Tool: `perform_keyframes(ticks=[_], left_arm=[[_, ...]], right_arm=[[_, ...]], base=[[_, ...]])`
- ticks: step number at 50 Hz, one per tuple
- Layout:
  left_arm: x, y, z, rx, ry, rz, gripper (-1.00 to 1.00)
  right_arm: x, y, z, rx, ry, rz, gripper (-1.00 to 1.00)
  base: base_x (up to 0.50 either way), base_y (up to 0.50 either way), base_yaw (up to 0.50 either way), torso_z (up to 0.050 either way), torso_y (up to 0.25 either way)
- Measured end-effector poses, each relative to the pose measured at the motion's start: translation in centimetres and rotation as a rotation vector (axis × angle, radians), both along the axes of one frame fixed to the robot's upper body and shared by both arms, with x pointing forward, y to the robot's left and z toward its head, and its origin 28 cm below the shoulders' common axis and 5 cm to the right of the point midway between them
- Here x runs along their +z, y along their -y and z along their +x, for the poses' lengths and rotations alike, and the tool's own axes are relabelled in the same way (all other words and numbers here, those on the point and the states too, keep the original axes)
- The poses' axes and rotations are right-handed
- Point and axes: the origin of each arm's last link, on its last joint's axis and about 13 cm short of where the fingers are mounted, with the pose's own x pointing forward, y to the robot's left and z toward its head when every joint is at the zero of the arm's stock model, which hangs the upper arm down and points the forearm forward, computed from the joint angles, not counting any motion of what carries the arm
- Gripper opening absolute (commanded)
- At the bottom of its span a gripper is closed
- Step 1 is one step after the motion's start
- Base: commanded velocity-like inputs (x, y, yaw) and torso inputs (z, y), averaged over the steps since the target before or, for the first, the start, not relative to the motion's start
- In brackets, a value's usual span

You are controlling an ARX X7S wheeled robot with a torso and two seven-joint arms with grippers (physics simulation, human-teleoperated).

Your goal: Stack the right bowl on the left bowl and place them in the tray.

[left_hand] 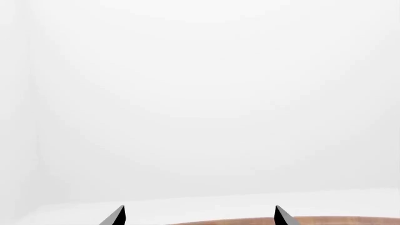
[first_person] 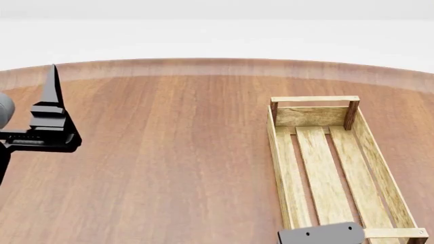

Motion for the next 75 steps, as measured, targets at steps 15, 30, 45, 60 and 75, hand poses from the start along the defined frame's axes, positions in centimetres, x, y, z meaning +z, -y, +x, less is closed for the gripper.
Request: perform_keyframes(ticks=[15,30,45,60,75], left_arm=[[-0.1,0.0,0.0,-0.003,-0.003,0.002,1.00],[-0.3,0.0,0.0,-0.004,-0.005,0.002,1.00],[-0.3,0.0,0.0,-0.003,-0.006,0.005,1.00],[-0.1,0.1,-0.2,-0.004,-0.001,0.008,1.00],[-0.1,0.1,-0.2,-0.006,0.000,0.009,1.00]], right_arm=[[-1.6,-0.2,0.6,0.003,-0.046,0.026,1.00],[-3.6,-0.3,1.4,-0.009,-0.096,0.050,1.00],[-5.2,-0.4,2.3,-0.013,-0.125,0.065,1.00],[-6.6,-0.7,2.4,-0.001,-0.167,0.086,1.00],[-8.4,-0.9,3.0,-0.004,-0.214,0.105,1.00]], base=[[0.00,0.00,0.00,0.000,0.000],[0.00,0.00,0.00,0.000,0.000],[0.00,0.00,0.00,0.000,0.000],[0.00,0.00,0.00,0.000,0.000],[0.00,0.00,0.00,0.000,0.000]])
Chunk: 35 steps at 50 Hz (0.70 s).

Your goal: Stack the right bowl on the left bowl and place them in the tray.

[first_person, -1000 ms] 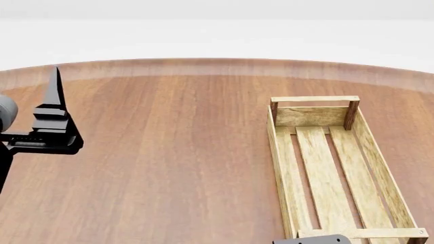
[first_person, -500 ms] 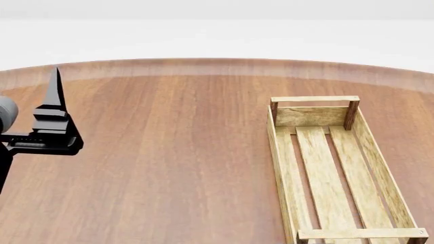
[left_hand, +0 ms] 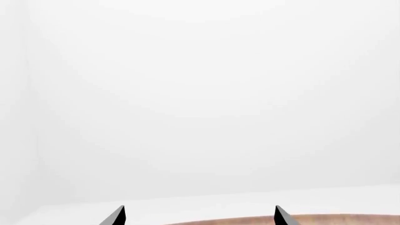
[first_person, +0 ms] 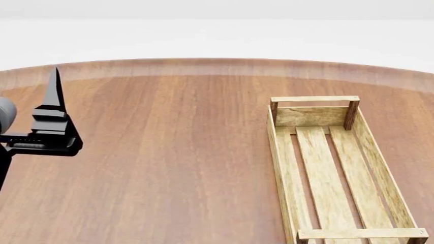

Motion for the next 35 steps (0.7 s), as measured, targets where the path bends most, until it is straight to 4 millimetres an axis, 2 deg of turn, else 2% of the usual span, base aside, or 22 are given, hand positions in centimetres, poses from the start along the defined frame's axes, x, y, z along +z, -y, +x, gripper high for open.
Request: perform_keyframes(ticks=[22,23,35], left_arm=[[0.0,0.0,-0.1,-0.005,0.000,0.003,1.00],[0.0,0.0,-0.1,-0.005,0.000,0.004,1.00],[-0.1,0.1,-0.1,-0.007,0.000,0.007,1.00]], right_arm=[[-2.5,-0.2,0.3,0.001,-0.063,0.010,1.00],[-2.6,-0.2,0.3,0.003,-0.065,0.010,-1.00],[-3.1,-0.3,0.1,0.013,-0.072,0.016,-1.00]], base=[[0.00,0.00,0.00,0.000,0.000],[0.00,0.00,0.00,0.000,0.000],[0.00,0.00,0.00,0.000,0.000]])
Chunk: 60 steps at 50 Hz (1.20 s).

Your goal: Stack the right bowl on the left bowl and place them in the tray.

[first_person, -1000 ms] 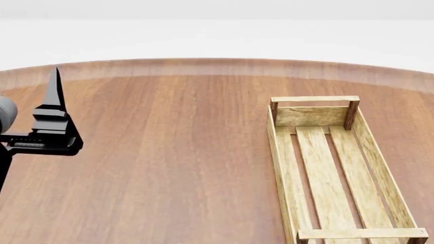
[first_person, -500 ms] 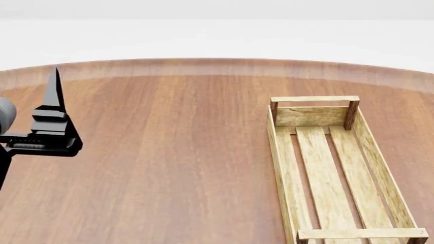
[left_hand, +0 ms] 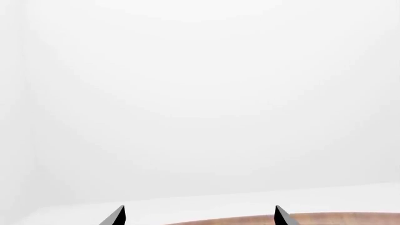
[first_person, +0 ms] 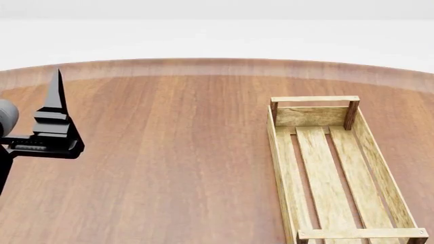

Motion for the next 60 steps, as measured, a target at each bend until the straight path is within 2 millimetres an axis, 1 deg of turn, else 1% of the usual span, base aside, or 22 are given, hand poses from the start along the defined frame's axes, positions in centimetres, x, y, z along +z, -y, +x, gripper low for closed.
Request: perform_keyframes(ticks=[18,34,44,60], left_arm=[[-0.1,-0.1,-0.1,0.003,-0.001,0.001,1.00],[-0.1,0.0,-0.2,0.001,-0.001,0.000,1.00],[-0.1,0.0,-0.1,-0.003,-0.001,-0.001,1.00],[-0.2,0.2,-0.1,-0.010,-0.003,0.000,1.00]], right_arm=[[0.2,-0.1,0.1,0.011,0.022,0.014,-1.00],[1.8,0.1,0.5,0.021,0.103,0.076,-1.00],[3.5,0.2,2.1,-0.005,0.175,0.109,-1.00],[7.6,-0.3,5.5,-0.042,0.297,0.154,-1.00]], base=[[0.00,0.00,0.00,0.000,0.000],[0.00,0.00,0.00,0.000,0.000],[0.00,0.00,0.00,0.000,0.000],[0.00,0.00,0.00,0.000,0.000]])
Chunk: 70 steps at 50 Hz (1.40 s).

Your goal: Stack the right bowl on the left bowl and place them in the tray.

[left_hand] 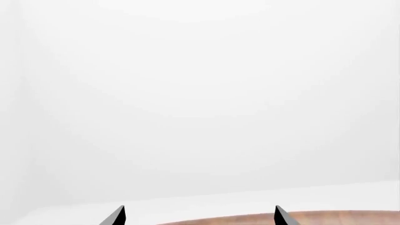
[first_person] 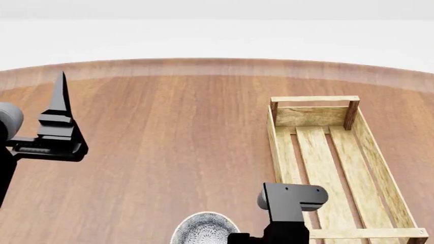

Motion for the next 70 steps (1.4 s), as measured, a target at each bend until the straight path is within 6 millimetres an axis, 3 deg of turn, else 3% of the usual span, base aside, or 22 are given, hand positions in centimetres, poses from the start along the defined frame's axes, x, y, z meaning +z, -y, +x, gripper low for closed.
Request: perform_keyframes(ticks=[19,37,55,70], left_arm=[[0.1,0.0,0.0,-0.003,0.002,0.000,1.00],[0.2,0.1,0.0,-0.003,0.004,0.002,1.00],[0.6,0.2,-0.1,-0.003,0.009,0.009,1.00],[1.0,0.2,-0.3,0.000,0.017,0.017,1.00]], right_arm=[[4.2,-1.2,3.1,-0.017,0.081,0.067,-1.00],[5.5,-3.1,5.8,-0.002,0.072,0.109,-1.00],[6.0,-7.3,6.0,0.135,0.022,0.161,-1.00],[5.8,-11.4,4.9,0.318,-0.025,0.199,-1.00]], base=[[0.00,0.00,0.00,0.000,0.000],[0.00,0.00,0.00,0.000,0.001],[0.00,0.00,0.00,0.000,0.000],[0.00,0.00,0.00,0.000,0.001]])
